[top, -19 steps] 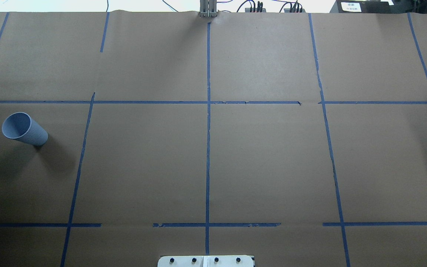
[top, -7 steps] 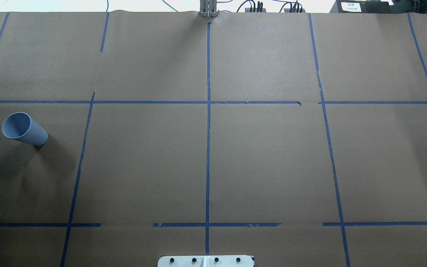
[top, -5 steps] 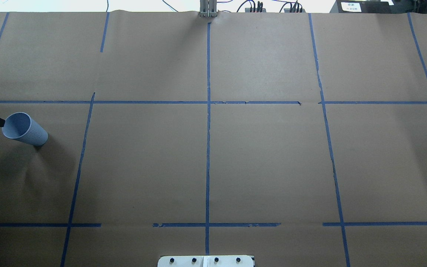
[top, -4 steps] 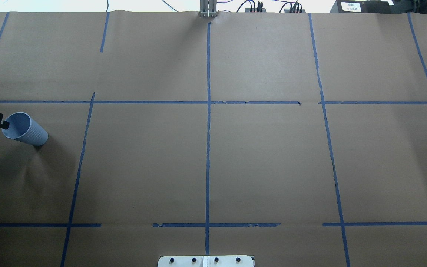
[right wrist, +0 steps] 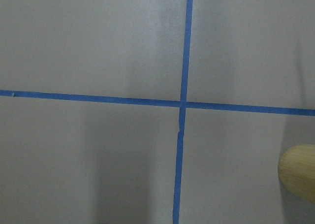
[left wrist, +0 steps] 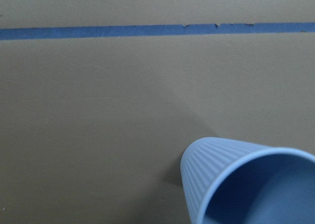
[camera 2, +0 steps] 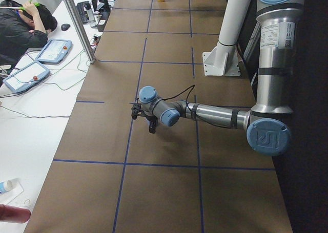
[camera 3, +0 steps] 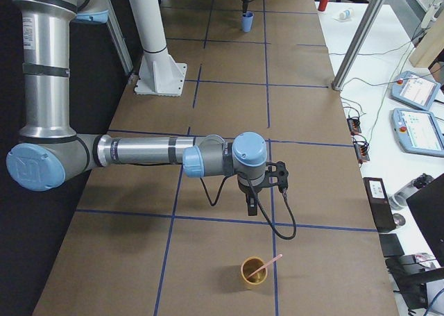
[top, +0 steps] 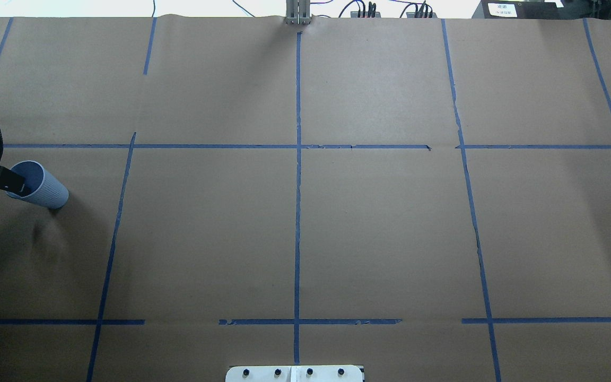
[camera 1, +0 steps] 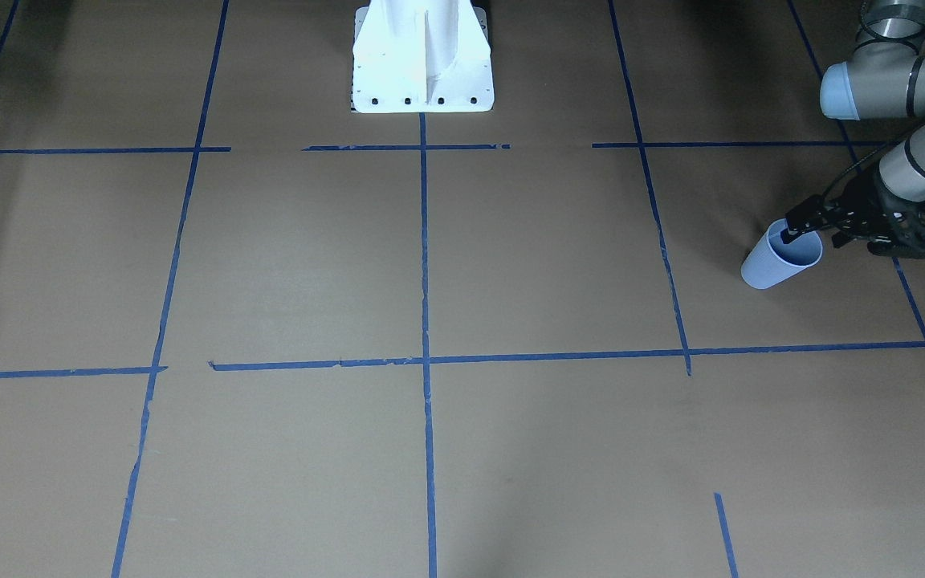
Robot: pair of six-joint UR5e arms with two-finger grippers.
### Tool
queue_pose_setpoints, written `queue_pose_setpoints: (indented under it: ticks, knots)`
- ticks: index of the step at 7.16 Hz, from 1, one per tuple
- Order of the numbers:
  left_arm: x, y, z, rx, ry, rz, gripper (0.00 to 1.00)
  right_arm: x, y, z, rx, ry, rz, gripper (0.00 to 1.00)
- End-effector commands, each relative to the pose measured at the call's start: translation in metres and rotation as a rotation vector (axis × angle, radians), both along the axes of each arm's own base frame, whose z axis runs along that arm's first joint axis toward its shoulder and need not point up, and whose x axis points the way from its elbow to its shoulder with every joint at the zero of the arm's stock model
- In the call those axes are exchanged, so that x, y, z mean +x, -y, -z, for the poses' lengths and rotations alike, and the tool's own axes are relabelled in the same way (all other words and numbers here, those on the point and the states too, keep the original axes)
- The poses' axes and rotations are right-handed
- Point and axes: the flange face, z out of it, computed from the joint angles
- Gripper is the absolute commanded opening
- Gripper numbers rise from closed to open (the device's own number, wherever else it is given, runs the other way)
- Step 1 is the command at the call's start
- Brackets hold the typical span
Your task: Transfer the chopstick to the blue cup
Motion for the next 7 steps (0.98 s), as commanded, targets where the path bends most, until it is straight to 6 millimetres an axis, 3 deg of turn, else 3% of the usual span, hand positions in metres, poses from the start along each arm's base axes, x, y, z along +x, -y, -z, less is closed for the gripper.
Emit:
queue_pose_setpoints:
  ticks: [1,2,4,5,7]
  knots:
    - [0.004,0.005,0.009,-0.031,-0.006,0.037,0.1,0.0,-0.001,-0.002,-0.004,-0.002,-0.002,1.0]
    - [0.008,0.011,0.016,-0.028,-0.014,0.037,0.01,0.0,0.0,-0.002,-0.014,-0.001,-0.012,1.0]
    - [0.011,0.017,0.039,-0.045,-0.01,0.036,0.0,0.0,-0.001,-0.003,-0.052,0.005,-0.046,1.0]
    - [0.01,0.017,0.08,-0.042,-0.012,0.037,0.0,0.0,-0.004,-0.006,-0.058,0.007,-0.046,1.0]
    - [0.018,0.029,0.22,-0.079,0.016,0.045,0.0,-0.004,-0.005,-0.005,-0.065,0.065,-0.035,1.0]
